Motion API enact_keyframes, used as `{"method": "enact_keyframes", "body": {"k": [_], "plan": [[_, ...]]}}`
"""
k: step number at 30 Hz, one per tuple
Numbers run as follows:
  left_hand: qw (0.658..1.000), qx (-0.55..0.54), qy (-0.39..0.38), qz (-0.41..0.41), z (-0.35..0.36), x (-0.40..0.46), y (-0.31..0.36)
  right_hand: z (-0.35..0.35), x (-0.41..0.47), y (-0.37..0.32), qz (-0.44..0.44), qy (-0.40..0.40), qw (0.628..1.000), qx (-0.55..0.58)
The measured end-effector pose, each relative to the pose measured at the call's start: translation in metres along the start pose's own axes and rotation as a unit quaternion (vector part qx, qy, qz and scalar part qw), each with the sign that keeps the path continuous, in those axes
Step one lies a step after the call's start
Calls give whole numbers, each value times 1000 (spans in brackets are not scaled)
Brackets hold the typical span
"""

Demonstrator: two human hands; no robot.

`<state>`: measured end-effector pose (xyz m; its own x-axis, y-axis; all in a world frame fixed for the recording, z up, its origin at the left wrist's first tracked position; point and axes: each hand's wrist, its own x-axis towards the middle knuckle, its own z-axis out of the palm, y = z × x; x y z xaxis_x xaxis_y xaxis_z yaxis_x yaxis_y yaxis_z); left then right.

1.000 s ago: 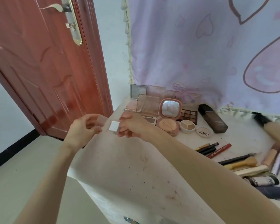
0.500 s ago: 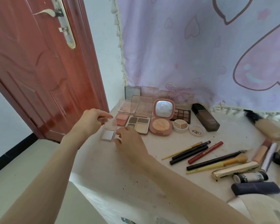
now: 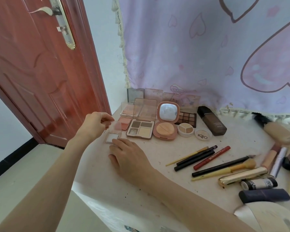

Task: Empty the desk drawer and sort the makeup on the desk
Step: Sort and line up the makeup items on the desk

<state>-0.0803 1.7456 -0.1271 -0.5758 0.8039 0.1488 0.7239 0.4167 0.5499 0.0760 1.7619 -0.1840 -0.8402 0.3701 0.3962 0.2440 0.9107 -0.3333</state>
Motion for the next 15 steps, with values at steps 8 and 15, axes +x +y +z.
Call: {"method": "enact_keyframes", "body": {"k": [8,15], "plan": [[999,-26,22,-7,8,5,4,-3,0,2,5,-38,999,6],[999,-37,20,-21,11,-5,-2,-5,-1,2,15,-60,998,14]]}}
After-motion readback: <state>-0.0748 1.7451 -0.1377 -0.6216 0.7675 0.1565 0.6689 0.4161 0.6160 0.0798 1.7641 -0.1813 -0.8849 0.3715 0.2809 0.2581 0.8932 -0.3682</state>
